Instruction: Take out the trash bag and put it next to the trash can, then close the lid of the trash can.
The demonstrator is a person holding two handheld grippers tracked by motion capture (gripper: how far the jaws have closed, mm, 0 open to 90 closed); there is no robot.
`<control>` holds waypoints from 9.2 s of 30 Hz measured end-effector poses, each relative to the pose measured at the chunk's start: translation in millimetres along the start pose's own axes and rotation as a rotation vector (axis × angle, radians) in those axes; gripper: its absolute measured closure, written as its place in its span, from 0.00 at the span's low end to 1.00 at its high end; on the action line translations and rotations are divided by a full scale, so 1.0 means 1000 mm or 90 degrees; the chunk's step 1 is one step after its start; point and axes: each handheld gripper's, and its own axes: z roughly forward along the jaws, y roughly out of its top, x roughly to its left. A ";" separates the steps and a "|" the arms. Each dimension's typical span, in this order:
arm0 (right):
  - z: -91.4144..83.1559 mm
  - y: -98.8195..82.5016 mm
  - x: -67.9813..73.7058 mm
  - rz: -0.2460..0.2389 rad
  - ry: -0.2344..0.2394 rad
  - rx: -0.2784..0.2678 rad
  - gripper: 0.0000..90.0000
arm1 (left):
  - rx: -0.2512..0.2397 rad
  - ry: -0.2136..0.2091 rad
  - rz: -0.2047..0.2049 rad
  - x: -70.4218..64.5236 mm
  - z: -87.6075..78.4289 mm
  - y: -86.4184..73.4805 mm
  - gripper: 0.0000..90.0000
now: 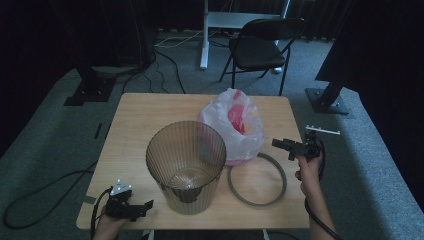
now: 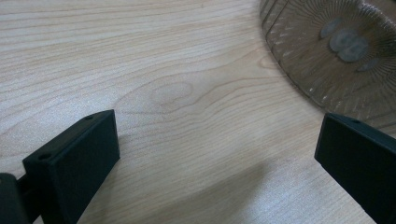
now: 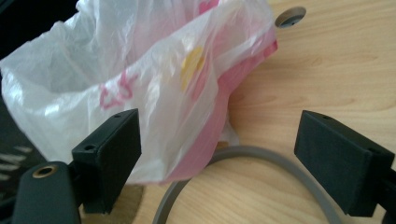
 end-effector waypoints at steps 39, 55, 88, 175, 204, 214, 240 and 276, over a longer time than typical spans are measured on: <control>-0.045 -0.089 -0.025 0.037 -0.028 0.056 0.16 | 0.003 -0.002 -0.005 0.000 -0.001 -0.001 0.00; -0.031 -0.090 -0.037 0.012 -0.098 0.104 0.26 | 0.004 -0.004 -0.006 0.000 -0.001 0.000 0.00; 0.024 -0.088 -0.015 -0.155 -0.369 0.216 0.91 | 0.000 -0.011 -0.016 0.002 -0.002 0.000 0.00; -0.089 -0.023 0.039 -0.062 -0.045 0.013 0.93 | -0.001 -0.009 -0.019 0.002 -0.001 0.000 0.00; -0.065 0.082 0.118 -0.140 0.053 -0.047 0.93 | -0.005 -0.011 -0.022 0.003 -0.001 0.000 0.00; -0.027 0.096 0.150 -0.169 0.074 -0.016 0.93 | -0.005 -0.015 -0.020 0.004 -0.002 0.000 0.00; 0.071 0.088 0.212 -0.238 0.122 0.116 0.93 | -0.007 -0.021 -0.024 0.005 -0.002 0.000 0.00; 0.095 0.076 0.214 -0.234 0.143 0.175 0.87 | -0.007 -0.022 -0.021 0.005 -0.003 -0.001 0.00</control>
